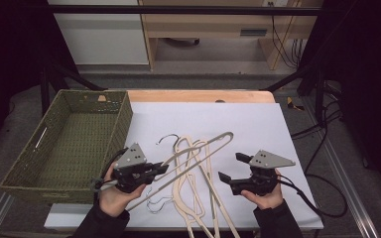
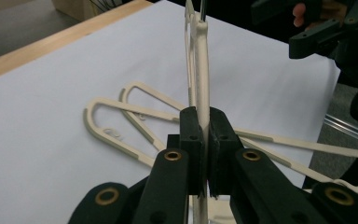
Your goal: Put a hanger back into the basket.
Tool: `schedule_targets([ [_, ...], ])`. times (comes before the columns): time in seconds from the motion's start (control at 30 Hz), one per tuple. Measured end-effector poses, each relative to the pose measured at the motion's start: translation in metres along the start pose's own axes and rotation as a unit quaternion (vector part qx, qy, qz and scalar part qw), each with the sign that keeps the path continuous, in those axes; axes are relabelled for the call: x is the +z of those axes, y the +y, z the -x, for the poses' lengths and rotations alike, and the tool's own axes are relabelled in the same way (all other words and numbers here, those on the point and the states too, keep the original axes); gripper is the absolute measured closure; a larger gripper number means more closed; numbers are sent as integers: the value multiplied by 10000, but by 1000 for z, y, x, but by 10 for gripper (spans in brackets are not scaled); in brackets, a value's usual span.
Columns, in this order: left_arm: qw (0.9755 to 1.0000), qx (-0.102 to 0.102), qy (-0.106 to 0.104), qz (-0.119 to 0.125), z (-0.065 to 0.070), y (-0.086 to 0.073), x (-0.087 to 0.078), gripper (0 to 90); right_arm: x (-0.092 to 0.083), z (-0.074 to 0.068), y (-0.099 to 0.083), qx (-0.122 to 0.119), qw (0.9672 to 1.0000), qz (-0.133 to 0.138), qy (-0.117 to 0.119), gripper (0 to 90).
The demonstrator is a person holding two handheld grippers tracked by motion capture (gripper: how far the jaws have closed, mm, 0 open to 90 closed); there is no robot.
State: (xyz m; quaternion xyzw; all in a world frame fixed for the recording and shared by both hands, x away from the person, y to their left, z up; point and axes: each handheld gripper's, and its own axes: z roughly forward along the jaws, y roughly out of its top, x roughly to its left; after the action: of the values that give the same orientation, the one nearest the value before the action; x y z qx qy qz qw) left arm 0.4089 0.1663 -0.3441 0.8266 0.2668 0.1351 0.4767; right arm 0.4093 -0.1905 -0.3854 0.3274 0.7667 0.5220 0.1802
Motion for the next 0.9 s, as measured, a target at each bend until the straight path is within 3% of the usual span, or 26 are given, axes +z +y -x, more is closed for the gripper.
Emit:
schedule_targets([
  [0.23,9989,-48,276,364,-13,15,-30,861,-11,14,-3,250,9988,280,-327,119],
  [0.47,9981,13,398,479,-28,35,-50,861,-19,20,-4,317,9975,396,-485,103],
  [0.63,9980,5,304,562,-48,48,-63,861,-20,20,-3,277,9976,391,-503,97],
  [0.8,9971,16,521,548,-70,56,-80,861,-20,20,-3,257,9977,377,-503,91],
  [0.83,9966,-20,610,560,-79,56,-88,861,-20,21,-3,255,9977,378,-505,89],
  [0.87,9966,-20,610,560,-79,56,-88,861,-20,21,-3,255,9977,378,-505,89],
  [0.9,9958,-35,721,568,-89,56,-96,861,-21,21,-3,239,9977,376,-506,89],
])
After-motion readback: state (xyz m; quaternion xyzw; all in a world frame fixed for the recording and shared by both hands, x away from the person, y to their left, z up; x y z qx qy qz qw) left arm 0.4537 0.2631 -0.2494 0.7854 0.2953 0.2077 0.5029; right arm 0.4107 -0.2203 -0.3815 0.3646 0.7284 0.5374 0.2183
